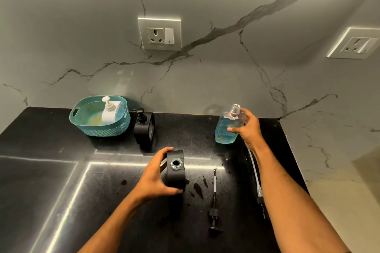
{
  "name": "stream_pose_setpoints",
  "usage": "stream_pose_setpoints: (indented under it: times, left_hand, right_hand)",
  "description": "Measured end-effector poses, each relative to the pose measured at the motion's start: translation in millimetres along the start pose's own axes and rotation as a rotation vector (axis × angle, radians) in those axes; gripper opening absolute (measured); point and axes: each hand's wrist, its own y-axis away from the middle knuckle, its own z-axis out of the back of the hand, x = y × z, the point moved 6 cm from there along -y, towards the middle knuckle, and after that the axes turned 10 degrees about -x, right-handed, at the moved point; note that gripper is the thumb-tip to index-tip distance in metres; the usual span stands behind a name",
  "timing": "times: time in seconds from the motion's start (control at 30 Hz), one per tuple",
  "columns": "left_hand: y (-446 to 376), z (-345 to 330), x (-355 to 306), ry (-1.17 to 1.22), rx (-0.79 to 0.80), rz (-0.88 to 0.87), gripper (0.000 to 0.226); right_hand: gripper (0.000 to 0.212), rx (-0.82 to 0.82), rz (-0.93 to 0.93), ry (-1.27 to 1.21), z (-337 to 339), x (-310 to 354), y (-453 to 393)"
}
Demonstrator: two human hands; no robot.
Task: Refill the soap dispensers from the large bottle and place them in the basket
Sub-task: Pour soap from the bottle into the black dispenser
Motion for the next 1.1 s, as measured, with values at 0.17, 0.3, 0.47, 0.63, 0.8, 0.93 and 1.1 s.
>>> stream_pose_setpoints:
  times: [0.17, 0.3, 0.47, 0.63, 0.8, 0.93, 1.1]
  left_hand:
    - [-2.1, -2.4, 3.2, 0.003, 0.013, 0.010, 0.120]
    - [-1.0, -4.3, 5.1, 0.001, 0.024, 0.011, 0.121]
    - [1.1, -5.5, 7.4, -0.003, 0.031, 0.015, 0.122]
    - [2.9, -5.4, 8.3, -0.013, 0.033, 0.013, 0.122]
    - [6.5, -7.6, 7.0, -0.009, 0.035, 0.002, 0.122]
    - [12.5, -10.2, 4.8, 0.024, 0.043, -0.005, 0.120]
    - [23.3, -13.0, 2.1, 0.055, 0.039, -0.010, 0.119]
  right_hand:
    - [0.078, 0.051, 0.007, 0.027, -0.3, -2.2, -3.6]
    - [0.081, 0.072, -0.012, 0.032, 0.7, -5.3, -4.6]
    - [0.093, 0.067, -0.008, 0.036, 2.9, -7.3, -3.3]
    - [0.108, -0.015, 0.008, 0.049, 12.2, -6.5, 2.0]
    - [0.105, -0.163, 0.113, 0.069, 28.6, 13.1, 36.1]
    - [0.091, -0.173, 0.206, 0.094, 28.5, 28.3, 80.1]
    - [0.058, -0.185, 0.225, 0.182, 14.4, 14.5, 138.5]
